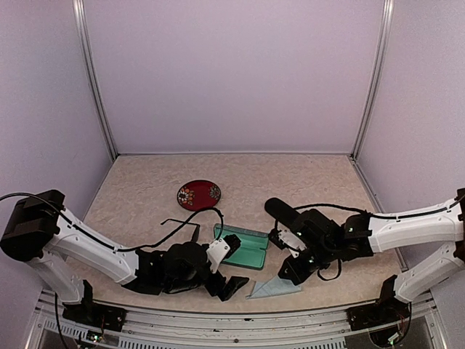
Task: Organize the sunglasses
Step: Pick up the glasses cleaning cloth from the center of the board, then set down the glasses cleaning cloth at the center of the board.
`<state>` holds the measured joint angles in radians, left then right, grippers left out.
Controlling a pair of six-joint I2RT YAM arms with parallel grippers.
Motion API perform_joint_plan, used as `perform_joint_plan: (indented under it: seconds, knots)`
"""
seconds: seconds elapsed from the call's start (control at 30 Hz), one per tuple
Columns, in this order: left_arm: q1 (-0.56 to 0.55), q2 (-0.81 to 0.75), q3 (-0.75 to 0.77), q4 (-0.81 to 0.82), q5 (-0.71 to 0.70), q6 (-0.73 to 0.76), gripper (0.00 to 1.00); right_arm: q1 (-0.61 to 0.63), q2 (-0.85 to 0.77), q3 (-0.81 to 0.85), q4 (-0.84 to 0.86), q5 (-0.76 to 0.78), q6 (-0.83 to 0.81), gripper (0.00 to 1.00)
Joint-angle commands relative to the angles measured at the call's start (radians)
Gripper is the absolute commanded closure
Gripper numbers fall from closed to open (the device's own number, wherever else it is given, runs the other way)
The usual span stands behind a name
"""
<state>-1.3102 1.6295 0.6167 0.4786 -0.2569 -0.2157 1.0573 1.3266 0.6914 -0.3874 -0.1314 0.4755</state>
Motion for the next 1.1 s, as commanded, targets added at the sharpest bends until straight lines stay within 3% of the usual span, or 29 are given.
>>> perform_joint_plan:
  seconds: [0.0,0.53,0.83,1.07]
  knots:
    - [0.004,0.002,-0.02,0.073,0.052,0.015,0.01,-0.006,-0.051,0.027,-0.032,-0.006,-0.05,1.0]
    - [0.005,-0.032,-0.053,0.263,0.26,0.087,0.05,-0.006,-0.234,0.077,0.011,-0.151,-0.115,1.0]
    - [0.031,-0.024,-0.034,0.219,0.271,0.141,0.07,-0.006,-0.233,0.08,-0.023,-0.178,-0.138,1.0]
    - [0.078,-0.049,-0.04,0.187,0.369,0.192,0.07,-0.002,-0.184,0.043,-0.065,-0.202,-0.125,1.0]
